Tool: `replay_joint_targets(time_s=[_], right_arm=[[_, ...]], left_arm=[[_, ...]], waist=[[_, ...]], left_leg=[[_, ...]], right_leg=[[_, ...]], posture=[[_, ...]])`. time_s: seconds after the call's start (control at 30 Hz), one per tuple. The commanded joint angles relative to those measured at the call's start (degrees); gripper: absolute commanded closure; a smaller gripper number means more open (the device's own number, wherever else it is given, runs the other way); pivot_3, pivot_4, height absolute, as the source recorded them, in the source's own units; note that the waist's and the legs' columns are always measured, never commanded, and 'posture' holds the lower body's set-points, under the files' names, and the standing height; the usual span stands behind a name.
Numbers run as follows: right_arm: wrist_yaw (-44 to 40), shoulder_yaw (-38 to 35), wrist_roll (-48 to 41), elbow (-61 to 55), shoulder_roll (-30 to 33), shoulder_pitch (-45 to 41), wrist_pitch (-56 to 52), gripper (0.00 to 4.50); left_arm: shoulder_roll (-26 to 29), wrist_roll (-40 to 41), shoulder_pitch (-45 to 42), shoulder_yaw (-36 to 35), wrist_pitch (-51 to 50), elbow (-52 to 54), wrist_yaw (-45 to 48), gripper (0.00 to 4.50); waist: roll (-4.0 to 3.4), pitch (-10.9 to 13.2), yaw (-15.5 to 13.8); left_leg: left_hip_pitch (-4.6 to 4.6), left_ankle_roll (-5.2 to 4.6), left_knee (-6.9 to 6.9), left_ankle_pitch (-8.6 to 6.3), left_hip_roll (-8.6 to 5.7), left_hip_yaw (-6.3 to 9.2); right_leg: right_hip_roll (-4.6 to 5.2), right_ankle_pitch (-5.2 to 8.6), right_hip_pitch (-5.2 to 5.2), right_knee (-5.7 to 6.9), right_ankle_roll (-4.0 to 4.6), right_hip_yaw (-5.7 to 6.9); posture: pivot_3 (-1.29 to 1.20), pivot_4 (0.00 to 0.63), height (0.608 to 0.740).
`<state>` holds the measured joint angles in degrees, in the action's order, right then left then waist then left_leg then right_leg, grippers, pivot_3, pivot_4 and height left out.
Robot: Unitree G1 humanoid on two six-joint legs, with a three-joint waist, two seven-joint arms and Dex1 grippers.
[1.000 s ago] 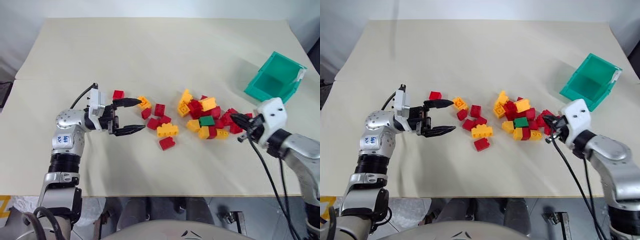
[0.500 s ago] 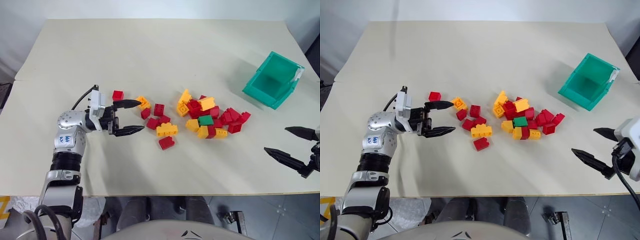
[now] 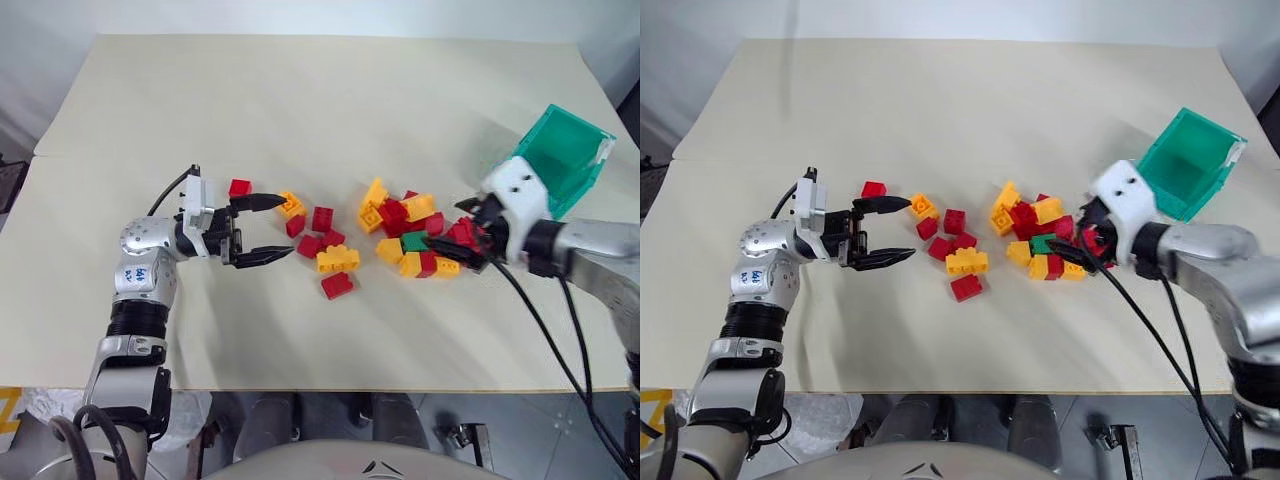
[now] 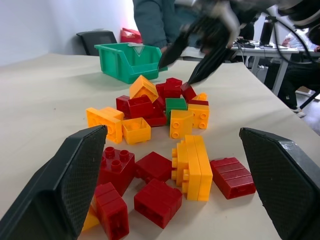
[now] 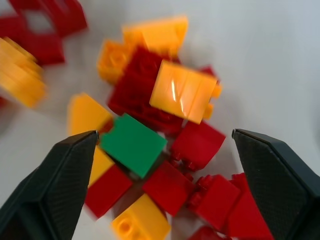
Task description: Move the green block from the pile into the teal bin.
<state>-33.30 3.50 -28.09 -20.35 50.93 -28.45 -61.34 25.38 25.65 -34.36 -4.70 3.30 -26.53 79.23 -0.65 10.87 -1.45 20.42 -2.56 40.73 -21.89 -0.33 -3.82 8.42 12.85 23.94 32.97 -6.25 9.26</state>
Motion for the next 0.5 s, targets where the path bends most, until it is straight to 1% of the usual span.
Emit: replay_joint_targets(time_s=[0.03, 0.13, 0.2, 0.33, 0.5], right_arm=[[0.25, 4.45, 3.30, 3.36, -1.09, -3.83, -1.45, 0.02], [-0.62, 7.84, 4.58, 4.27, -0.93, -6.19, -4.07, 0.02], [-1.34, 8.37, 4.68, 4.10, -0.91, -6.73, -5.00, 0.02], [-3.22, 12.84, 3.52, -0.06, -1.06, -8.21, -10.38, 0.02], [-4.01, 14.43, 2.80, -2.29, -1.52, -9.47, -14.36, 0.02]], left_arm=[[-0.28, 1.07, 1.71, -0.74, 0.51, 3.93, -0.93, 0.00], [-0.41, 1.38, 3.02, -1.02, 0.22, 5.57, -1.82, 0.00], [-0.47, 1.46, 3.38, -1.09, -0.02, 6.16, -2.31, 0.00], [-1.11, 1.55, 4.63, -1.15, 0.53, 6.92, -3.35, 0.00], [-1.68, 1.53, 5.36, -1.07, 0.39, 7.89, -4.01, 0.00]], waist=[[0.00, 0.00, 0.17], [0.01, -0.01, 0.29], [0.00, -0.01, 0.19], [0.02, -0.02, 0.27], [0.03, -0.03, 0.02]], left_leg=[[0.02, 0.00, 0.00, 0.00, 0.00, -0.01], [0.00, 0.00, 0.03, 0.00, 0.03, -0.04], [0.00, 0.01, 0.09, -0.01, 0.06, -0.02], [-0.01, 0.00, 0.24, -0.02, 0.07, 0.02], [-0.03, 0.01, 0.25, -0.05, 0.07, 0.08]], right_leg=[[0.00, 0.00, 0.02, -0.01, 0.00, 0.00], [-0.03, -0.01, 0.01, 0.00, -0.02, 0.00], [-0.04, -0.01, 0.00, 0.04, -0.02, -0.01], [-0.02, -0.02, -0.02, 0.14, -0.03, -0.04], [0.03, -0.02, -0.02, 0.19, -0.02, -0.04]], posture=[[0.00, 0.150, 0.740], [0.00, 0.150, 0.740], [0.00, 0.150, 0.740], [0.00, 0.150, 0.740], [0.00, 0.150, 0.740]])
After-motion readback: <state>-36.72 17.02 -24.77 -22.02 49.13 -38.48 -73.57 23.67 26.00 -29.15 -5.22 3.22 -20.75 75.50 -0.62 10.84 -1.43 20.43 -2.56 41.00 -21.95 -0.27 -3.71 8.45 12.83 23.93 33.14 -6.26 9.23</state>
